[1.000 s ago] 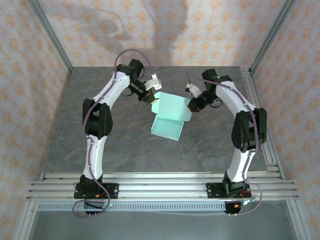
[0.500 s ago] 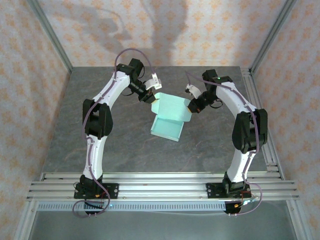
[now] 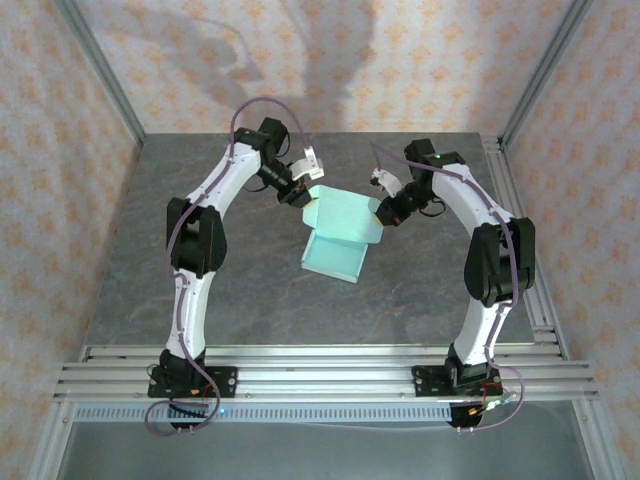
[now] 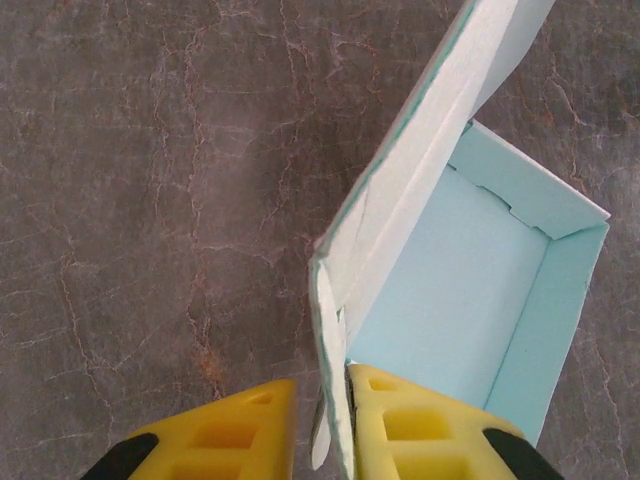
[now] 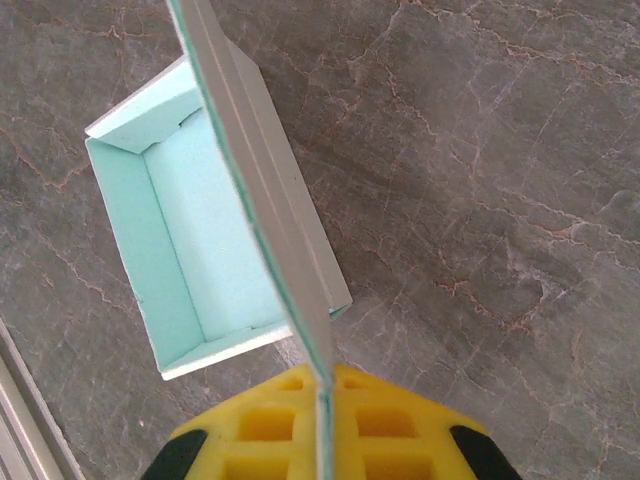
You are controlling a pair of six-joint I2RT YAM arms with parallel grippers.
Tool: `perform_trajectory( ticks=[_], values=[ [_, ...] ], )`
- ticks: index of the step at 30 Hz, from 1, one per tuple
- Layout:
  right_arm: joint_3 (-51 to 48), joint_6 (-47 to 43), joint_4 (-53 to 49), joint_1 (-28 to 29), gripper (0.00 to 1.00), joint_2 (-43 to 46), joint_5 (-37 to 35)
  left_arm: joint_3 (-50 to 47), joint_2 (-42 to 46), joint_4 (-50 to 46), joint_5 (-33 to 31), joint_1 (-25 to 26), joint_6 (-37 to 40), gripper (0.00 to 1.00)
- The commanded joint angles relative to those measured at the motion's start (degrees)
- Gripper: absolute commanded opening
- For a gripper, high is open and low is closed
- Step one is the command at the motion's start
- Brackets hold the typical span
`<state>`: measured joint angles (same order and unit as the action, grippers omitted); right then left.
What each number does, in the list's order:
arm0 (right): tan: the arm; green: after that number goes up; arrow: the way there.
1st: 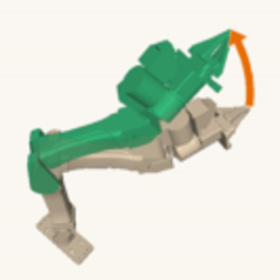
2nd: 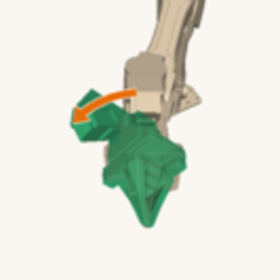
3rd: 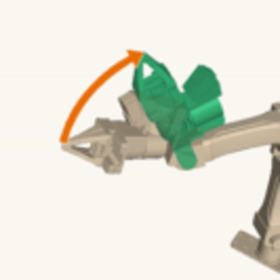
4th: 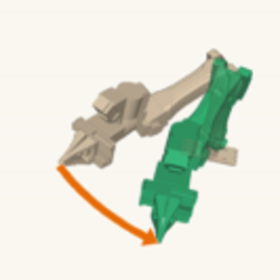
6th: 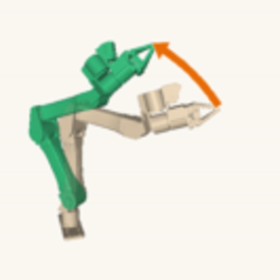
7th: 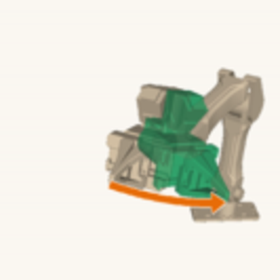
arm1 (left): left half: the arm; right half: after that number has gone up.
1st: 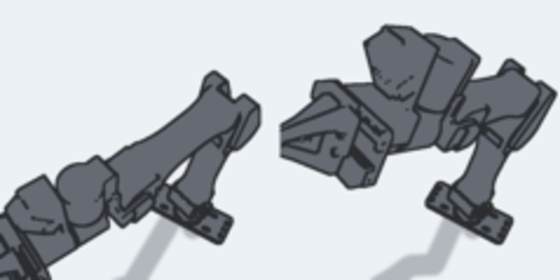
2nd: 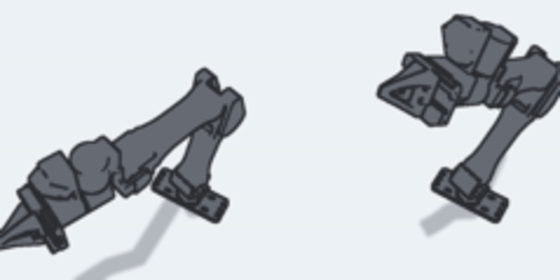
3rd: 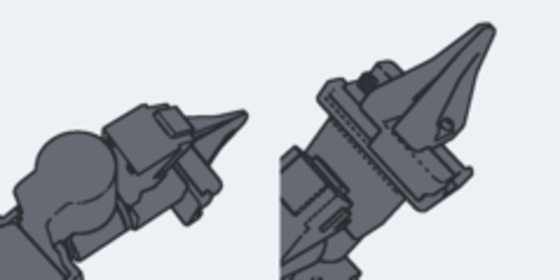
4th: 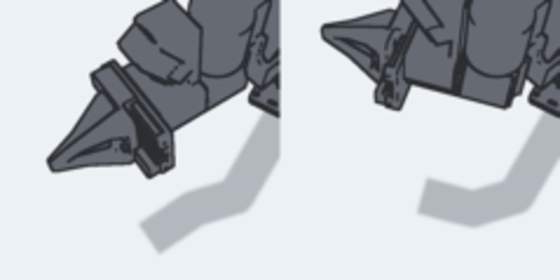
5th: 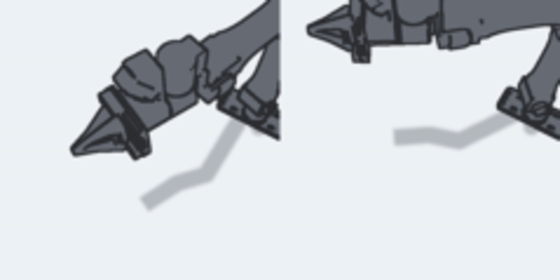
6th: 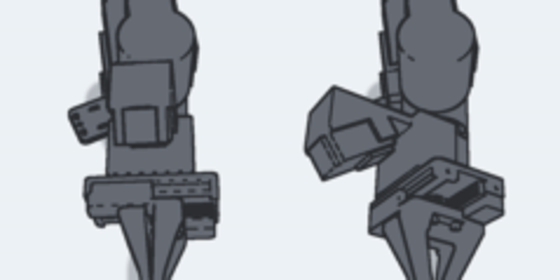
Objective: Fold the paper box
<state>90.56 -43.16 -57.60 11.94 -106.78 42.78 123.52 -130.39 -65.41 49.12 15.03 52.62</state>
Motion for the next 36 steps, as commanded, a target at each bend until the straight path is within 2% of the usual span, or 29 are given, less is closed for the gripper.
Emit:
perform_trajectory(
  ticks=[1,6,11,15,17,23,26,36],
  values=[
    [1.55,-0.62,-1.77,-0.17,0.00,1.42,1.03,1.54,-1.29,-2.05,0.93,0.44,0.93,0.21],
    [1.68,-0.70,-2.07,-0.17,0.00,1.58,0.51,2.15,-1.88,-2.43,1.11,0.86,0.86,0.19],
    [1.81,-0.38,-2.21,-0.21,0.00,1.74,0.16,2.69,-1.52,-2.98,1.49,0.97,0.64,0.00],
    [0.10,1.88,0.99,0.37,0.00,3.55,-1.96,1.77,-0.04,-1.96,2.76,0.97,-0.49,0.00],
    [-1.80,5.04,5.40,1.33,0.00,5.32,-5.24,-0.34,1.58,0.87,3.08,1.04,-2.54,0.00],
    [-5.08,17.16,15.94,5.99,0.00,9.68,-21.64,-6.63,6.84,11.81,0.98,1.86,-14.08,0.00],
    [-7.19,24.32,21.85,7.03,0.00,11.53,-27.37,-9.29,8.56,18.20,-4.15,3.34,-21.30,0.00],
    [-15.14,36.66,37.49,11.75,0.00,15.25,-42.31,-13.82,10.29,31.21,-20.75,7.76,-40.81,0.00]
  ],
)
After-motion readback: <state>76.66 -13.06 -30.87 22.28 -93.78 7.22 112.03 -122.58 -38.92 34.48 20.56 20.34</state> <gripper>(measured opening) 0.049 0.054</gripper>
